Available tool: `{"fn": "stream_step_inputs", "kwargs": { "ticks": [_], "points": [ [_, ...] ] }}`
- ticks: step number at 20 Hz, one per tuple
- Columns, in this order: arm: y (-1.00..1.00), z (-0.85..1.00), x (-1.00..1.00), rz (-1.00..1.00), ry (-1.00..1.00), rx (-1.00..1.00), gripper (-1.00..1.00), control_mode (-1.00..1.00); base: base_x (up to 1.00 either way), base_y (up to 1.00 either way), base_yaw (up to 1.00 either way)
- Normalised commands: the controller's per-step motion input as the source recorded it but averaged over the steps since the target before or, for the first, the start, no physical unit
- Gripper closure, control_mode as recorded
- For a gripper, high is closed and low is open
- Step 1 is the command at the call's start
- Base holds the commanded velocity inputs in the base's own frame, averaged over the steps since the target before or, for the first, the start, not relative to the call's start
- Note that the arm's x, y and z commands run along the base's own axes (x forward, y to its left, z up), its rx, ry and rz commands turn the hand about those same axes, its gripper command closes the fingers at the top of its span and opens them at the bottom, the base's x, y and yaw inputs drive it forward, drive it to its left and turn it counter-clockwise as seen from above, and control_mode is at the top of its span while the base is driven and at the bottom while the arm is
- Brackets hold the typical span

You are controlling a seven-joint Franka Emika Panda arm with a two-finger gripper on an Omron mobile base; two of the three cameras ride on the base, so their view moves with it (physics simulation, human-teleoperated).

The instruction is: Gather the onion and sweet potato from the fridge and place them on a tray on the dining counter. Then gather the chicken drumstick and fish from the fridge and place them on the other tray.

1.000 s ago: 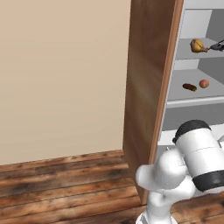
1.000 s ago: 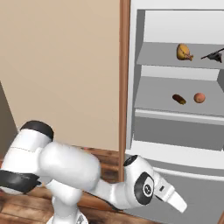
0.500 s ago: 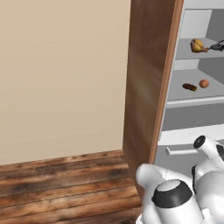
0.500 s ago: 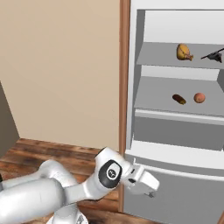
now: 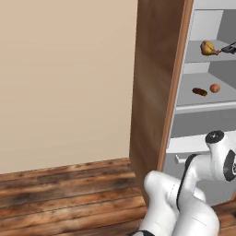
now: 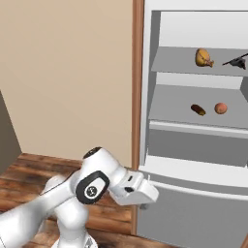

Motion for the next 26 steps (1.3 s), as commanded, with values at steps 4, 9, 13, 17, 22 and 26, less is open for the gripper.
{"fn": "stream_step_inputs", "kwargs": {
  "ticks": [4, 9, 13, 17, 22, 26],
  "points": [
    [1.0, 0.0, 0.59, 0.03, -0.15, 0.36, 1.0, -1.0, 0.0, 0.0, 0.0],
    [0.99, 0.0, 0.6, 0.03, -0.08, 0.36, 1.0, -1.0, 0.0, 0.0, 0.0],
    [0.74, 0.09, 0.4, 0.03, 0.0, 0.33, 1.0, -1.0, 0.0, 0.0, 0.0],
    [0.68, 0.0, 0.12, 0.01, -0.08, 0.22, 1.0, -1.0, 0.0, 0.0, 0.0],
    [0.3, 0.0, -0.05, 0.0, -0.21, 0.06, 1.0, -1.0, 0.0, 0.0, 0.0],
    [0.41, 0.0, 0.0, 0.0, -0.25, 0.0, 1.0, -1.0, 0.0, 0.0, 0.0]
  ]
}}
